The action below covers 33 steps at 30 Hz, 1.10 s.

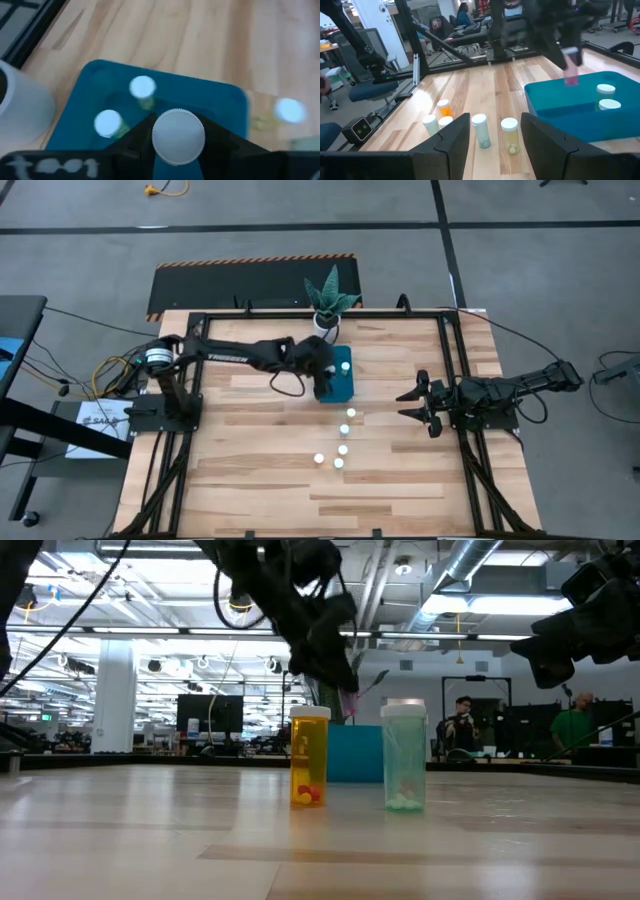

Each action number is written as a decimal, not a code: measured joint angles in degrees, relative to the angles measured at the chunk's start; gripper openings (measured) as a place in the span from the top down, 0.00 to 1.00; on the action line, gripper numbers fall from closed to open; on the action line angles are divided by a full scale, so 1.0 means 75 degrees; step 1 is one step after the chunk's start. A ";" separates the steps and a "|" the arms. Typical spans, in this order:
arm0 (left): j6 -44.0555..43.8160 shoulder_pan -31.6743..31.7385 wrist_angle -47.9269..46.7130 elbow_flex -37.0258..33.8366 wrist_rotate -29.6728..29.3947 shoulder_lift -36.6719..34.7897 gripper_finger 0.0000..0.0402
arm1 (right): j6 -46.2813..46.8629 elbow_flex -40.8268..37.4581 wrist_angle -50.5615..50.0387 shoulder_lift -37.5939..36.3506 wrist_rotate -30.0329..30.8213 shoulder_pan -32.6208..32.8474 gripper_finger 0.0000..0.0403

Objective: Pick and place pill bottles into a basket
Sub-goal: Put the pink pill bottle into the blue bin

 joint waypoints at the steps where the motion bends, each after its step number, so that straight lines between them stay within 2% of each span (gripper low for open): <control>1: -0.0017 0.0094 0.0062 0.0000 0.0062 0.0089 0.74 | 0.0000 0.0000 0.0000 0.0000 0.0000 0.0001 0.58; 9: -0.0295 0.0284 0.0083 -0.0009 0.0667 0.1012 0.73 | 0.0000 0.0000 0.0000 0.0000 0.0002 0.0000 0.58; 24: -0.0046 0.0241 0.0098 -0.0006 0.0765 0.1146 0.72 | 0.0000 0.0000 0.0000 0.0000 0.0002 -0.0002 0.58; 33: -0.0065 0.0284 -0.0081 -0.0006 0.0789 0.1146 0.62 | 0.0000 0.0000 -0.0001 0.0000 0.0002 0.0000 0.58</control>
